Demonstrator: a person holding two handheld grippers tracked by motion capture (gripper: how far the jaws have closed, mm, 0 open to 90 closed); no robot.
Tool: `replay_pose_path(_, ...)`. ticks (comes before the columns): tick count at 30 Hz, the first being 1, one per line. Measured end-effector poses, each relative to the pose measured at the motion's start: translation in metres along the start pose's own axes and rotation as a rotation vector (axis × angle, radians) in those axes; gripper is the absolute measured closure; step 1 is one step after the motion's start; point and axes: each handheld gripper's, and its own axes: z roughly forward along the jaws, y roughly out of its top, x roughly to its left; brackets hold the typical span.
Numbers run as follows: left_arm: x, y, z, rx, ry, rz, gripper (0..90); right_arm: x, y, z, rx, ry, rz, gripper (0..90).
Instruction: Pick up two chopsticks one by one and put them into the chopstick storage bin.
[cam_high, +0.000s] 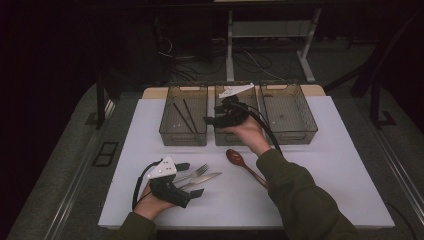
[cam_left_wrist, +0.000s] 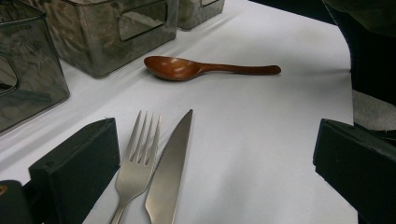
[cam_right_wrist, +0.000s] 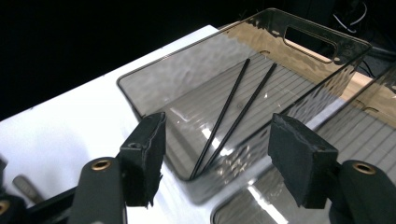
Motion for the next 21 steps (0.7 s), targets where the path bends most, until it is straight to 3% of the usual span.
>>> replay_pose_path(6,-0.001,0.0,0.001,0.004,0.0,0.004,0.0,0.001,-0.015,-0.019,-0.02,0.009,-0.026,32.5)
replay_pose_path(12,0.0,0.0,0.001,0.002,0.002,0.001,0.0,0.001,-0.033,-0.039,-0.05,0.05,-0.008,28.9)
replay_pose_path(21,-0.001,0.0,0.002,0.007,0.003,0.005,0.0,-0.005,-0.064,-0.071,-0.065,0.034,-0.01,28.4)
